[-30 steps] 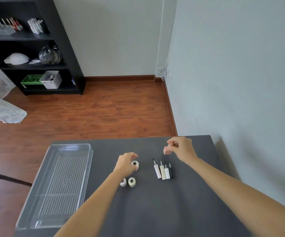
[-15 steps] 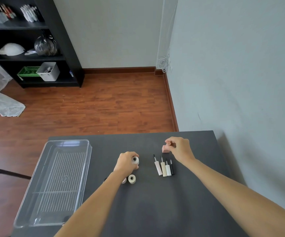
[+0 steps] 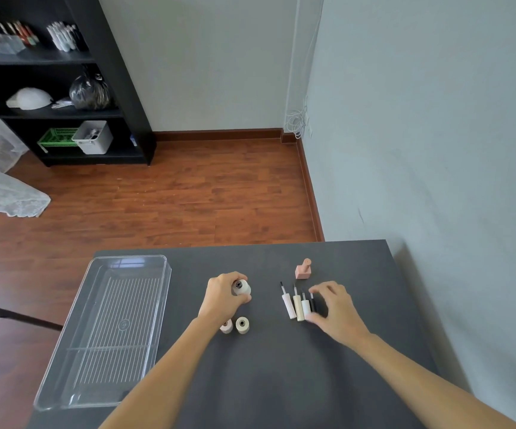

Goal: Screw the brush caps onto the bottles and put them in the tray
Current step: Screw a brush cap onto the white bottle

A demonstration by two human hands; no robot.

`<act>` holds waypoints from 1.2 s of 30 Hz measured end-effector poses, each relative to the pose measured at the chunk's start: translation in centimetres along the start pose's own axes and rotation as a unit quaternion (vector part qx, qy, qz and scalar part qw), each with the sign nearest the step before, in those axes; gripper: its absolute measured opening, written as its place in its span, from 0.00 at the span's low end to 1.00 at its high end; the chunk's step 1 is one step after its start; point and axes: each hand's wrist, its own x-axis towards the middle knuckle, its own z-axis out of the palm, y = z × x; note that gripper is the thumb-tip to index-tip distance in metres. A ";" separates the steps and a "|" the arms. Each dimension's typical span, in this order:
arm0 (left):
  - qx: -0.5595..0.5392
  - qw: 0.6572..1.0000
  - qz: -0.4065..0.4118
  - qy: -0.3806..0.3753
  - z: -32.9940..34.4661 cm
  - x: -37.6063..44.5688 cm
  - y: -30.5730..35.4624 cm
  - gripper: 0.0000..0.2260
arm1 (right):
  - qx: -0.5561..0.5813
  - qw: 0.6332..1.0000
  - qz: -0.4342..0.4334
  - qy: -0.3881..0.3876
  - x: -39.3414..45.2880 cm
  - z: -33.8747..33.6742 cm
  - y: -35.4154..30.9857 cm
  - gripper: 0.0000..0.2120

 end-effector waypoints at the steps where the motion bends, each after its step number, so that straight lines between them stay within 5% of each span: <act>1: -0.001 1.000 0.000 0.001 -0.1 -0.2 0.1 0.16 | -0.040 0.998 -0.007 -0.041 0.1 0.1 0.2 0.25; 5: -0.003 1.000 -0.001 0.001 -0.4 -1.2 0.3 0.16 | -0.122 0.988 -0.035 -0.087 0.5 0.5 0.3 0.28; 13: -0.008 1.000 -0.004 0.002 -1.0 -2.6 0.5 0.17 | -0.135 0.987 -0.063 -0.054 0.3 1.2 -0.4 0.21; 17: -0.027 1.000 0.002 0.012 -1.5 -3.1 0.8 0.15 | 0.122 0.992 0.025 0.015 -0.9 0.0 -2.6 0.17; 21: -0.065 0.998 0.013 0.015 -2.2 -3.5 1.7 0.14 | 0.416 0.902 0.113 0.009 -2.5 -2.5 -5.6 0.17; 27: -0.101 0.992 0.074 0.012 -3.9 -3.9 5.2 0.13 | 0.605 0.787 0.118 -0.018 -2.4 -6.9 -9.0 0.18; 36: -0.169 0.971 0.161 0.053 -7.7 -4.5 11.1 0.13 | 0.485 0.873 -0.005 0.042 -0.8 -14.3 -13.4 0.10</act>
